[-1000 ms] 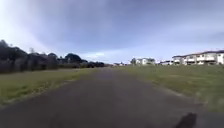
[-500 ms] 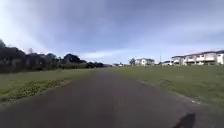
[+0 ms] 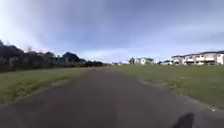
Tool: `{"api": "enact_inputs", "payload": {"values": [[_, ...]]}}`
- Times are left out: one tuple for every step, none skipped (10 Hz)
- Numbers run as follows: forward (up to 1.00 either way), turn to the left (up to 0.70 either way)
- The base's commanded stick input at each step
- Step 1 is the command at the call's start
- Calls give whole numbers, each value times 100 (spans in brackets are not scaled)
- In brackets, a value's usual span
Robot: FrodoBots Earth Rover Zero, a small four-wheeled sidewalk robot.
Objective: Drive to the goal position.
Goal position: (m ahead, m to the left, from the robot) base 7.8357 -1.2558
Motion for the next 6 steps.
{"api": "enact_inputs", "payload": {"values": [[100,0],[100,0],[100,0],[100,0],[100,0],[100,0]]}}
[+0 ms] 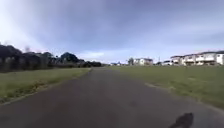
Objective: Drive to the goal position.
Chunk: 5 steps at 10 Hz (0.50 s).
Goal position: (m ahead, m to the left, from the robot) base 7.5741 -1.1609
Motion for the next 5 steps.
{"api": "enact_inputs", "payload": {"values": [[100,0],[100,0],[100,0],[100,0],[100,0]]}}
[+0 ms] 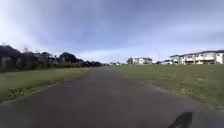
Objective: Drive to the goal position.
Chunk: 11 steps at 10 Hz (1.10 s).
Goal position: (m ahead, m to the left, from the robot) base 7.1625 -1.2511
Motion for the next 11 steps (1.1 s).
{"api": "enact_inputs", "payload": {"values": [[100,2],[100,20],[100,14],[100,0],[100,0],[100,0],[100,0],[100,0],[100,0],[100,0],[100,0]]}}
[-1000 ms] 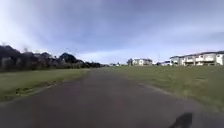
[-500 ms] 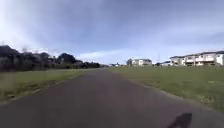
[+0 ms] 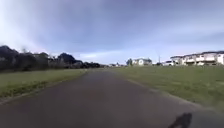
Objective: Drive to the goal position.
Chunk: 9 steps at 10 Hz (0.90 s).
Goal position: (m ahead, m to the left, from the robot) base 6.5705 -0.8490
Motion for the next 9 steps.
{"api": "enact_inputs", "payload": {"values": [[100,0],[100,0],[100,0],[100,0],[100,0],[100,0],[100,0],[100,9],[100,23]]}}
